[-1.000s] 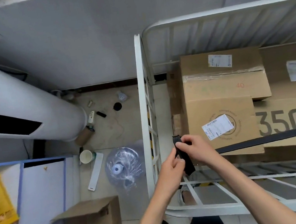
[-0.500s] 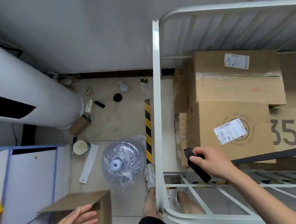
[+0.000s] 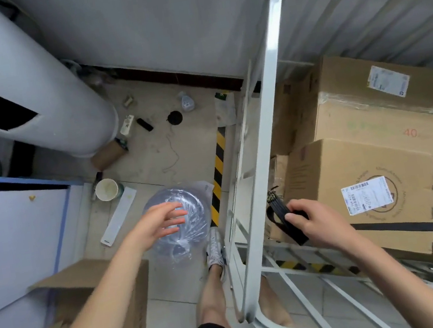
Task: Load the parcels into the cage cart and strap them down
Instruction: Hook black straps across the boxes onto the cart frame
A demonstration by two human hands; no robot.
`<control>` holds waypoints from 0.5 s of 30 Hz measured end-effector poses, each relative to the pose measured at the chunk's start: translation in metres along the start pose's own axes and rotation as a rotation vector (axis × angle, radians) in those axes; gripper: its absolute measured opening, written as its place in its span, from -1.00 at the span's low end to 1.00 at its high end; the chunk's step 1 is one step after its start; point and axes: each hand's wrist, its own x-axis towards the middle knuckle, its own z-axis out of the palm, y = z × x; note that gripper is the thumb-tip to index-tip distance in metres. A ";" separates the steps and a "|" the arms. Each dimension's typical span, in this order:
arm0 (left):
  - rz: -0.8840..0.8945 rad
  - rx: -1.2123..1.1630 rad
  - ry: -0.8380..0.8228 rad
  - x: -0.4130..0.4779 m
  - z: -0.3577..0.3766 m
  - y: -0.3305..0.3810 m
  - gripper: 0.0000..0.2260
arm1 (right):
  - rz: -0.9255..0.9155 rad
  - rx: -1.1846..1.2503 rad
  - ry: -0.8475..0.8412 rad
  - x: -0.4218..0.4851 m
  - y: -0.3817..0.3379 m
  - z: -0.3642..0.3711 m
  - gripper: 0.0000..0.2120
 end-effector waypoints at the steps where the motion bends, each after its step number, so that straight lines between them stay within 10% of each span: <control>1: -0.029 -0.019 -0.067 0.008 0.016 0.006 -0.75 | -0.004 0.004 -0.012 0.004 -0.001 0.000 -0.88; 15: -0.255 -0.063 -0.565 0.032 0.131 0.058 -0.65 | -0.024 0.016 -0.146 0.031 -0.016 -0.009 -0.69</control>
